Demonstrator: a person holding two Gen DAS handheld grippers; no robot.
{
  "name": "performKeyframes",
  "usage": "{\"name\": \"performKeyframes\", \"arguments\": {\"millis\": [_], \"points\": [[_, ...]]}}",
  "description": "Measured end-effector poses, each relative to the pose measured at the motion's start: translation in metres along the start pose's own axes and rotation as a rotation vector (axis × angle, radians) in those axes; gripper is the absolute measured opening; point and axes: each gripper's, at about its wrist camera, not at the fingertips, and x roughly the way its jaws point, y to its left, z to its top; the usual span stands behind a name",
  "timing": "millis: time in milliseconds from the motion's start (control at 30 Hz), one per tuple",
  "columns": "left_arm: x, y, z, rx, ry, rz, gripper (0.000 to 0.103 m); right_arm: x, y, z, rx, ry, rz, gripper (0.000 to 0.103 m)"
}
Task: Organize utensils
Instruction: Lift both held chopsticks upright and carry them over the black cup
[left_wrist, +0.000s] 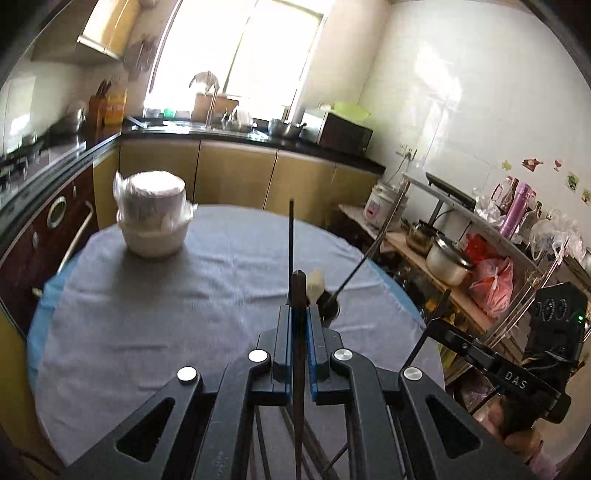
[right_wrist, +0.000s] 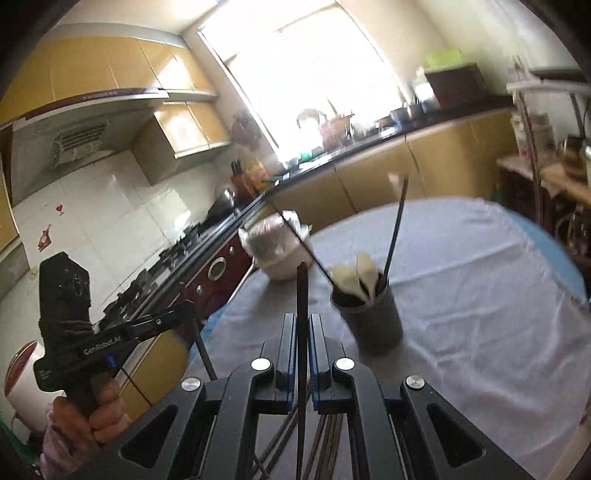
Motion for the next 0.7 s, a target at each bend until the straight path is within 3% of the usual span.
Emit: {"name": "performKeyframes", "arguments": {"millis": [367,700], "points": [[0.003,-0.026,0.069,0.068,-0.133,0.024,0.007,-0.013,0.025,0.058,-0.063,-0.144,-0.039,0.006],[0.025,-0.05,0.125,0.097,-0.287,0.065,0.007,0.0,0.023,0.117,-0.066,-0.279,-0.149,0.006]]}}
